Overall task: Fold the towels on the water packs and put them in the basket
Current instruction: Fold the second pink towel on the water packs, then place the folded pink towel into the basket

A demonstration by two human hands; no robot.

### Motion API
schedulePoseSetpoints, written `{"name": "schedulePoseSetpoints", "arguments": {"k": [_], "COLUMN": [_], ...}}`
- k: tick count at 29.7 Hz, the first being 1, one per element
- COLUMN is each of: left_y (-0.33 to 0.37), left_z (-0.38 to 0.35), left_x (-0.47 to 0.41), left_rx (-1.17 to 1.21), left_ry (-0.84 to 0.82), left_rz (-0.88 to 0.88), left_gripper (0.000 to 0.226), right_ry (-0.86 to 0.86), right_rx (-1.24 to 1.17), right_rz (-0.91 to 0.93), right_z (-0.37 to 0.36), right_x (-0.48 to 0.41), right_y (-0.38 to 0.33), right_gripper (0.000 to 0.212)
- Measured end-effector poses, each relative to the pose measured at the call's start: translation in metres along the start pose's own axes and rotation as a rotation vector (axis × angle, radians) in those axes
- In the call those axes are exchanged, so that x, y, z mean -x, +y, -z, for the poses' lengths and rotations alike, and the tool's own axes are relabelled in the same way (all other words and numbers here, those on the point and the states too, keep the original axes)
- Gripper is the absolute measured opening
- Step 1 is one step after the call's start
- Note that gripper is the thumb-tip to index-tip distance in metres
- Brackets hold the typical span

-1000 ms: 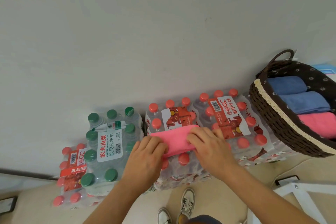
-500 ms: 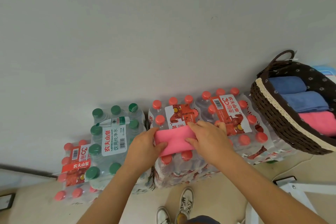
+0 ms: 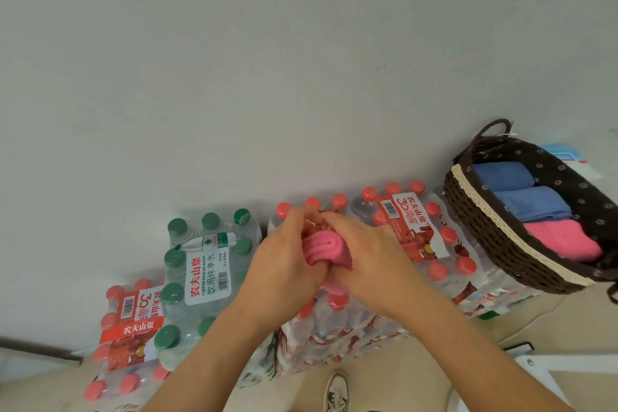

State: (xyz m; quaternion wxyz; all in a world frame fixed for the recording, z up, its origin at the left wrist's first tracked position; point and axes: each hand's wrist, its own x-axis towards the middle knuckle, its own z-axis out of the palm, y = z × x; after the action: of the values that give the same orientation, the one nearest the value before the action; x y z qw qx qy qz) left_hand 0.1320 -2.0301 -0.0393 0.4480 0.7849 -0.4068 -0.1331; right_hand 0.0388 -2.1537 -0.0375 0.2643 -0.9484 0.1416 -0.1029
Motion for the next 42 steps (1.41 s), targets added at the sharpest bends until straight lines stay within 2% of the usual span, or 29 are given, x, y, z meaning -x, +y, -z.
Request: {"name": "schedulePoseSetpoints", "arguments": {"k": [2, 4, 8, 11, 14, 17, 19, 23, 28, 30, 34, 39, 42], "left_y": [0.017, 0.026, 0.036, 0.044, 0.057, 0.082, 0.104, 0.147, 0.176, 0.181, 0.178, 0.164, 0.157], "left_z": [0.007, 0.010, 0.001, -0.009, -0.022, -0.049, -0.070, -0.117, -0.190, -0.221, -0.274, -0.303, -0.309], "left_x": [-0.002, -0.002, -0.004, -0.015, -0.029, -0.047, -0.062, -0.093, -0.159, -0.186, -0.219, -0.231, -0.231], "left_rx": [0.193, 0.294, 0.238, 0.063, -0.144, -0.293, -0.299, -0.167, 0.002, -0.026, -0.217, -0.471, -0.543], "left_ry": [0.011, -0.019, -0.153, -0.176, -0.246, -0.312, -0.318, -0.332, -0.299, -0.255, -0.205, -0.223, -0.245], "left_rz": [0.042, 0.070, 0.041, -0.046, -0.219, -0.364, -0.405, -0.328, -0.093, -0.049, -0.004, 0.058, 0.050], "left_gripper": [0.055, 0.060, 0.054, 0.036, 0.025, 0.033, 0.041, 0.034, 0.015, 0.008, 0.007, 0.014, 0.016], "right_ry": [0.027, 0.071, 0.174, 0.150, -0.001, -0.031, -0.013, 0.069, 0.111, 0.139, 0.211, 0.093, 0.054], "right_rx": [-0.294, -0.487, -0.670, -0.686, -0.554, -0.389, -0.409, -0.535, -0.691, -0.634, -0.208, 0.045, 0.153], "right_rz": [-0.075, -0.136, -0.226, -0.281, -0.242, -0.188, -0.175, -0.218, -0.435, -0.491, -0.529, -0.456, -0.362], "right_z": [0.020, 0.037, 0.058, 0.073, 0.100, 0.142, 0.171, 0.225, 0.265, 0.268, 0.259, 0.234, 0.225], "right_x": [0.004, 0.010, 0.019, 0.023, 0.030, 0.037, 0.042, 0.051, 0.050, 0.042, 0.017, 0.000, -0.003], "right_y": [0.000, 0.003, 0.014, 0.030, 0.046, 0.068, 0.091, 0.162, 0.267, 0.300, 0.351, 0.370, 0.369], "right_gripper": [0.044, 0.036, 0.034, 0.034, 0.045, 0.034, 0.027, 0.023, 0.017, 0.018, 0.017, 0.026, 0.027]}}
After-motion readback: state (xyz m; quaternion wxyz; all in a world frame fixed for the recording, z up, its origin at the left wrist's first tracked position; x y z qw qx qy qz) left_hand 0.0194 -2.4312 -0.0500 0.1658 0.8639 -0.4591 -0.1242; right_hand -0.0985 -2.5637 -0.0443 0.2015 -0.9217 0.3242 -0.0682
